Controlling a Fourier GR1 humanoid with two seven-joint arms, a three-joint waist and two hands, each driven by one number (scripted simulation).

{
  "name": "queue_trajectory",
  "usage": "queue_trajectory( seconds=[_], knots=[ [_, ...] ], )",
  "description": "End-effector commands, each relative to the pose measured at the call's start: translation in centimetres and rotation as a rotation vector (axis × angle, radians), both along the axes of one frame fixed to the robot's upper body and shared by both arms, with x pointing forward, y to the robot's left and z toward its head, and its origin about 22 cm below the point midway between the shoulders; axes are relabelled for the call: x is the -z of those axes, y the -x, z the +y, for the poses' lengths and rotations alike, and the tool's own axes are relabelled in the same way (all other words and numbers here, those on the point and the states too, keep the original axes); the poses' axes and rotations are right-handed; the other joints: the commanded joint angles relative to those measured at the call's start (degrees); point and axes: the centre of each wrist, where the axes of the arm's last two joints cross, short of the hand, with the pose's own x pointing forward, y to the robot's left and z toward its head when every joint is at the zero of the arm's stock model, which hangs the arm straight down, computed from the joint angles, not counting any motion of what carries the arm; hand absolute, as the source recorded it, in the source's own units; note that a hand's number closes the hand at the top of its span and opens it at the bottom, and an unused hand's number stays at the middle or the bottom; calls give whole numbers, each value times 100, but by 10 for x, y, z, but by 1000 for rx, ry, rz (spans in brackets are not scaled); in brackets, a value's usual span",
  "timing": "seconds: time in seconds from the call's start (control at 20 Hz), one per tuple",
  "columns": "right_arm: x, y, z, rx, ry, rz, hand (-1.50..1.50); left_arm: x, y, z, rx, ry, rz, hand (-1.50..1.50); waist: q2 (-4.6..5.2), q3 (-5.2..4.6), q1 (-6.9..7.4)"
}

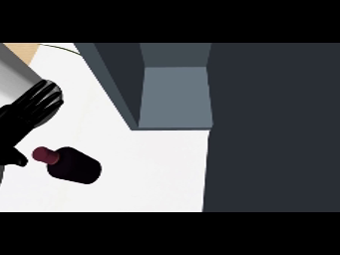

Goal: Pick up the wine, place it into the cabinet and close the cabinet

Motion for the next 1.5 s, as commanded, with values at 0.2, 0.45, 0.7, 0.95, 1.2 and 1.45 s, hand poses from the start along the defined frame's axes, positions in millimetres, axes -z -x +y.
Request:
queue_trajectory(
  seconds=[0.2,0.45,0.7,0.95,1.2,1.45],
  knots=[
    [1,22,1,-10,-2,0,-150,26,5,3,5,-41,12,-150,-8,2,2],
    [-2,12,11,-25,6,2,-150,44,-3,18,37,-54,46,-150,3,-2,-10],
    [-3,7,10,-12,15,-1,-150,67,6,10,30,-52,51,-150,-1,-1,4],
    [3,-2,-1,-14,6,-12,-150,87,13,21,28,-47,62,-150,8,-3,-14],
    [1,9,8,-21,11,-7,-150,108,19,17,56,-55,78,-150,20,-8,-56],
    [5,9,10,-17,-9,-11,-150,118,17,9,63,-60,105,-150,14,-6,-40]
  ],
)
